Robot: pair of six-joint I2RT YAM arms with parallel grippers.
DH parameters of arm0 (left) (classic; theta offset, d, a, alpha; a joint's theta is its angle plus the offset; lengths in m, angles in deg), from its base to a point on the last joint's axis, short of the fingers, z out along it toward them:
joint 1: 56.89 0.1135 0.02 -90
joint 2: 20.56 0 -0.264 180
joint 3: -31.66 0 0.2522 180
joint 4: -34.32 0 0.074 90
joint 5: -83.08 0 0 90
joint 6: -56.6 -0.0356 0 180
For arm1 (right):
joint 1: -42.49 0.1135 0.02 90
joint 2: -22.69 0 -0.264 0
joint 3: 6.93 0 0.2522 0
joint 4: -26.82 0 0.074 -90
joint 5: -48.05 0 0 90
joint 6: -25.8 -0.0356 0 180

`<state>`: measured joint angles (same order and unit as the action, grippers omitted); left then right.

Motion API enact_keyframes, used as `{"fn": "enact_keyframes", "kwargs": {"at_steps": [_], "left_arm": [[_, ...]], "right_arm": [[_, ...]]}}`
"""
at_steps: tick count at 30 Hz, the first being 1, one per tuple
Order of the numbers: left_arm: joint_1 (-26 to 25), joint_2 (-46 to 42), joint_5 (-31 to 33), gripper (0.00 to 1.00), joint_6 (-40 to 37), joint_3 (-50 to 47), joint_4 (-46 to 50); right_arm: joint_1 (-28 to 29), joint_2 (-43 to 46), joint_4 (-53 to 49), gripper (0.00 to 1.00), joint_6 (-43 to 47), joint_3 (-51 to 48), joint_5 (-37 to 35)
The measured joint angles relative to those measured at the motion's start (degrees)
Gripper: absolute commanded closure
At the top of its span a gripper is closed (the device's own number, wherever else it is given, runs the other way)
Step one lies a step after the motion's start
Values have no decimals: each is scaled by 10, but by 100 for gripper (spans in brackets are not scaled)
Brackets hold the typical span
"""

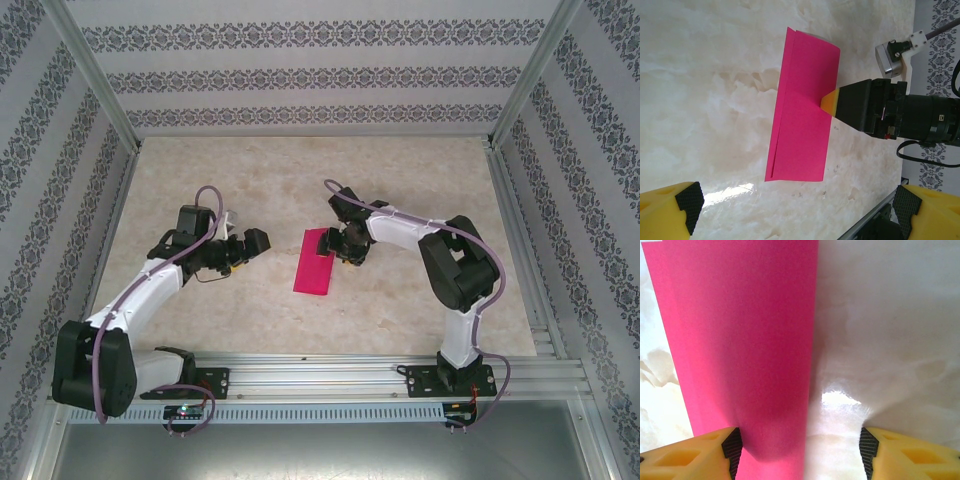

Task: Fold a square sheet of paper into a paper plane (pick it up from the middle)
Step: Fold the square sheet of paper in half at the center of the table.

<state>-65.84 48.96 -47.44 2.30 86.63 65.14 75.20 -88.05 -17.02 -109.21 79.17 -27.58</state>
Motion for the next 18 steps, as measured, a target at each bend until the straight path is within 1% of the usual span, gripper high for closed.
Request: {"fn": "enact_keyframes", "kwargs": {"at_steps": [7, 18], "left_arm": [[0, 29, -2, 0, -8, 15, -5], [0, 68, -15, 0, -17, 33, -13]], "right_arm": [[11, -16, -30, 27, 0, 28, -18], [16, -28, -50, 27, -5, 45, -31]]}}
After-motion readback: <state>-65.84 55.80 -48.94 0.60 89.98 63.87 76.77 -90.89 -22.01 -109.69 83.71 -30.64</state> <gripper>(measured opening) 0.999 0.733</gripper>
